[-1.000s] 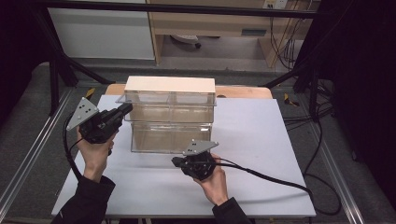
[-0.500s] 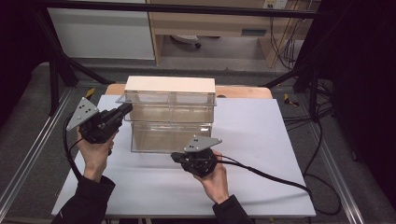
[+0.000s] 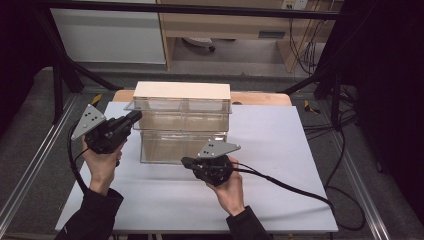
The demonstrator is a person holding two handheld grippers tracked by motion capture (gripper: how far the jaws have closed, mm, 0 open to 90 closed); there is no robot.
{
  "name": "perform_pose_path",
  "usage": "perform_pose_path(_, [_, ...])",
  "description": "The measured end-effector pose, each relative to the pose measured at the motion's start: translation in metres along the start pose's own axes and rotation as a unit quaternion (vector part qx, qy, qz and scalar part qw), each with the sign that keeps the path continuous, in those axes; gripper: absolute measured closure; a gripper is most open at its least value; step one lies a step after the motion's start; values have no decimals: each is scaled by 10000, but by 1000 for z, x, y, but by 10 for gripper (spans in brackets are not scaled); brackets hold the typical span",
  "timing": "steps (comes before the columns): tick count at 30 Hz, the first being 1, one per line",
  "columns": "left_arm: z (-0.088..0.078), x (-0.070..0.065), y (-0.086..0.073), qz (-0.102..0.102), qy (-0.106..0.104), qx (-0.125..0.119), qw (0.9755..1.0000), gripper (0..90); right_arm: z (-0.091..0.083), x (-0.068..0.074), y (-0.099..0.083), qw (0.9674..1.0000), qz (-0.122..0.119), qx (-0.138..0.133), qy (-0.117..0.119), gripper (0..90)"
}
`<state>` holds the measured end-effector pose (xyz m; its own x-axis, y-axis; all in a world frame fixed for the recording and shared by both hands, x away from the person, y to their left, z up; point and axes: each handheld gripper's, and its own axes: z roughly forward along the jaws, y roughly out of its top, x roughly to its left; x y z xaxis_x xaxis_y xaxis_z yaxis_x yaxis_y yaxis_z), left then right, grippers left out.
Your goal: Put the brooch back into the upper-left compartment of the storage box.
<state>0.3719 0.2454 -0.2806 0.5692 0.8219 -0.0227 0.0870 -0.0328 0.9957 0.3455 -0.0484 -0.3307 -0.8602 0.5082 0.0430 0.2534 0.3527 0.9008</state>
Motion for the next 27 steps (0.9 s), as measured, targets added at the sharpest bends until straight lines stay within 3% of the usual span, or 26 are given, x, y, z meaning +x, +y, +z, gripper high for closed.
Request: perform_pose_path(27, [0,0,0,4,-3,-4,10000,896,-5,-2,35,9988,-102,-441,-160,880])
